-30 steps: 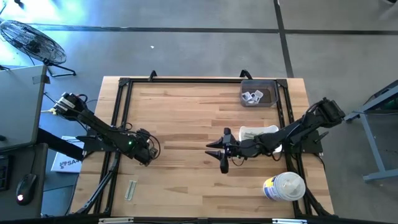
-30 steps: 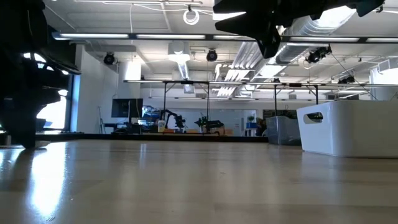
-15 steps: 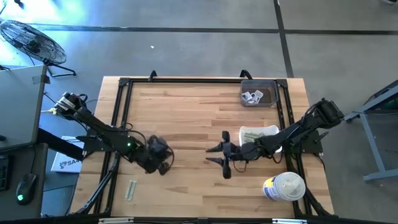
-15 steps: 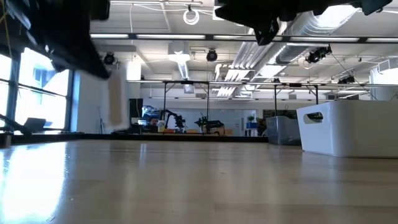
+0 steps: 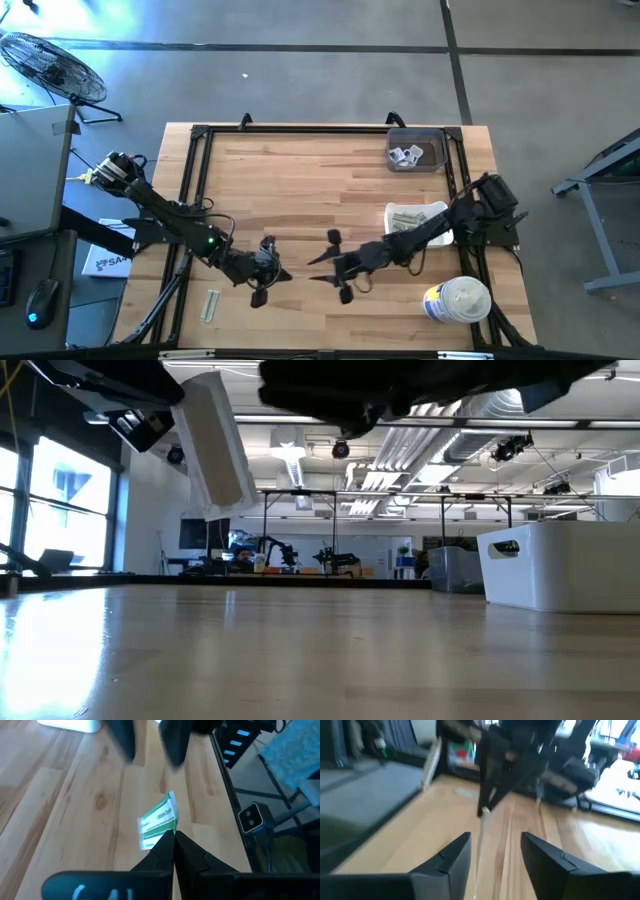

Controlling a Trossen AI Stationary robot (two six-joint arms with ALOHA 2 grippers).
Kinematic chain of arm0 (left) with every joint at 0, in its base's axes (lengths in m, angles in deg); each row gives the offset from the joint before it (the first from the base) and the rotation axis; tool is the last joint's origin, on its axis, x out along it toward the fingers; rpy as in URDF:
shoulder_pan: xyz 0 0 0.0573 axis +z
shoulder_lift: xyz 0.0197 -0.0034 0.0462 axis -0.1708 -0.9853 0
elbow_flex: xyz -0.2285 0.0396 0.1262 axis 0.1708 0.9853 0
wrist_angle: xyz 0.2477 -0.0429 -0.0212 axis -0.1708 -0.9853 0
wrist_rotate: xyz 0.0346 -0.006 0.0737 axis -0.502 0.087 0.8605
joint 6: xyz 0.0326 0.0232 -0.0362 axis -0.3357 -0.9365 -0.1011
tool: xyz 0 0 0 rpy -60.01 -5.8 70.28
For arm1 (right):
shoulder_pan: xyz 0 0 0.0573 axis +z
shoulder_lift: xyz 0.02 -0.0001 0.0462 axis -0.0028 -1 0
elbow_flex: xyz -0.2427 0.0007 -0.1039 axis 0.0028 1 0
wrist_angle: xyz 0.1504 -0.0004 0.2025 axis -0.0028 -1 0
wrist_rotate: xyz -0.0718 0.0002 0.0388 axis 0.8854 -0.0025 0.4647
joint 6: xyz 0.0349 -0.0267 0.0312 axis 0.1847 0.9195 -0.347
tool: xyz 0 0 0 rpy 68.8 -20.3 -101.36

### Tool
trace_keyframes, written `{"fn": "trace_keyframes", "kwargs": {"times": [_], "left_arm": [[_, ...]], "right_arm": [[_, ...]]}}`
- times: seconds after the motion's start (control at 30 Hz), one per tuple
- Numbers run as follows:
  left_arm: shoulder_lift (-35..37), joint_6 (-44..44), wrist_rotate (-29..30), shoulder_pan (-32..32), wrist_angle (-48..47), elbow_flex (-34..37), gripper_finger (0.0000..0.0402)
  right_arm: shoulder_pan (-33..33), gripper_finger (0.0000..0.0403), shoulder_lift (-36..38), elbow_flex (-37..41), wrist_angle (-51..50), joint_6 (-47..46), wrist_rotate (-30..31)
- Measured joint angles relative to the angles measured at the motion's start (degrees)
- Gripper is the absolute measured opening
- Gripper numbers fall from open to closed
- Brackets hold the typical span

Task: Pick & Place First Aid Supplies
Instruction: Put the bandage into the white bin

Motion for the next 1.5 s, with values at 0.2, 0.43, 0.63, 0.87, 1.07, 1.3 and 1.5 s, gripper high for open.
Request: {"fn": "trace_keyframes", "kwargs": {"times": [0.2,0.43,0.63,0.87,1.07,1.3,1.5], "left_arm": [[-1.0,-2.4,-1.5,0.0,3.1,0.0,0.0001],[-1.0,-2.8,-0.1,0.0,3.8,0.0,0.0001],[-1.0,-4.6,1.8,0.0,6.4,0.0,0.0001],[-1.0,-5.0,2.0,0.0,6.1,0.0,0.0001],[-1.0,-5.0,2.0,0.0,5.7,0.0,0.0001],[-1.0,-5.0,1.9,0.0,5.7,0.0,0.0051],[-1.0,-5.0,1.7,0.0,4.2,0.0,0.0124]], "right_arm": [[-0.2,0.0196,-3.6,-8.4,-13.6,-5.0,4.6],[-0.7,0.0195,-4.5,-10.1,-15.7,-7.2,-3.4],[-2.0,0.0172,-4.5,-9.8,-16.6,-10.8,-3.3],[-2.4,0.009,-4.5,-9.8,-17.2,-10.9,-6.0],[-2.4,0.0007,-4.5,-9.8,-17.8,-10.4,-5.9],[-2.4,0.0006,-4.4,-9.8,-19.1,-10.4,-5.3],[-2.4,0.0007,-1.4,-9.8,-32.3,-11.1,-3.6]]}}
